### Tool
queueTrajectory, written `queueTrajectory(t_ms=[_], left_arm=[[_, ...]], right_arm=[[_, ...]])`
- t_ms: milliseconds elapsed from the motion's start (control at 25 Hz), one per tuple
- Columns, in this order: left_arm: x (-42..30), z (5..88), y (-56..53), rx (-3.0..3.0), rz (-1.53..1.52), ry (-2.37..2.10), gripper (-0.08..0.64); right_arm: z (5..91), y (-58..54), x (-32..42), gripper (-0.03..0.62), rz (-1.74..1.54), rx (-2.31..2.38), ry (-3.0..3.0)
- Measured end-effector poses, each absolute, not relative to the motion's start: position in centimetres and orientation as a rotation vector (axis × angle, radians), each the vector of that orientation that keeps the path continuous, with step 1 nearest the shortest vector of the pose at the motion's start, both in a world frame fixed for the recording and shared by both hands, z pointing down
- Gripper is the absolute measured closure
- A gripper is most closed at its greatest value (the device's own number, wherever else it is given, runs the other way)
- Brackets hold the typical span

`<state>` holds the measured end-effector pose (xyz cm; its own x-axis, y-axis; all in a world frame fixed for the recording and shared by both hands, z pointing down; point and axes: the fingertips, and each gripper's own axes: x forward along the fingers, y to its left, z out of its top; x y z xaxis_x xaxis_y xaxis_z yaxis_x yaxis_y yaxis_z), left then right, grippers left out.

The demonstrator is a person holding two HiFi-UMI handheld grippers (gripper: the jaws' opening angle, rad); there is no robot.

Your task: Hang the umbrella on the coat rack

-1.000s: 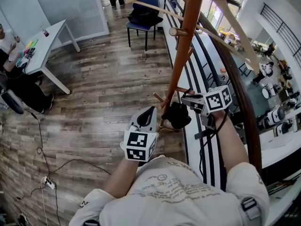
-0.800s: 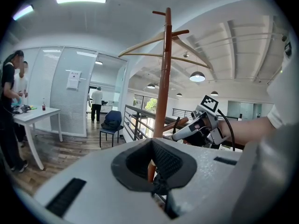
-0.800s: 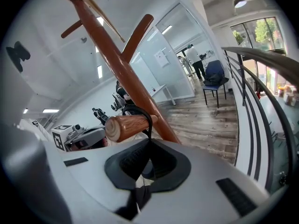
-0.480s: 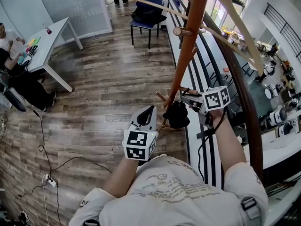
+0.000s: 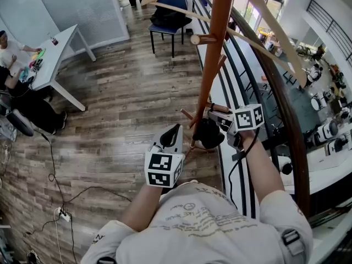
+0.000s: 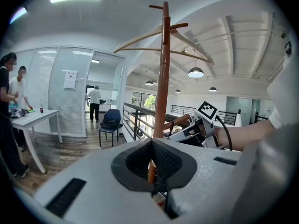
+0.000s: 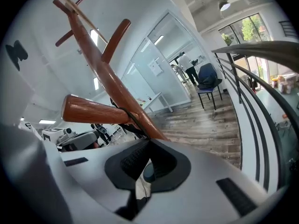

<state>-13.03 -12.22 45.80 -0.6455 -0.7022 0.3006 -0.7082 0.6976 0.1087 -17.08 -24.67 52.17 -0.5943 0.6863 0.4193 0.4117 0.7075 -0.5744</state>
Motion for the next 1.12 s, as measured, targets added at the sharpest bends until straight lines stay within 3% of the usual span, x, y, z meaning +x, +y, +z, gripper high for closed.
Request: queueTrajectory(t_ms=[400,760,960,1120], left_arm=[[-13.6,45.6,-13.4,1.11,0.034,-2.567,0.563],[-13.5,45.5,-14.2,1.131,-0.003,-2.6,0.563],[-13.3,45.2,-16.0,1.179,-0.006,-2.589,0.563],[-12.9,44.8,-17.4,1.228,-0.007,-2.58,0.563]], right_arm=[[52.4,-24.2,-16.8,0.584,0.53,-0.87,-2.298],[50.6,-26.3,-14.9,0.529,0.389,-0.746,-2.533],[46.2,-29.1,-13.2,0.583,0.384,-0.539,-2.765],[42.1,-30.4,-10.4,0.589,0.434,-0.412,-2.924]])
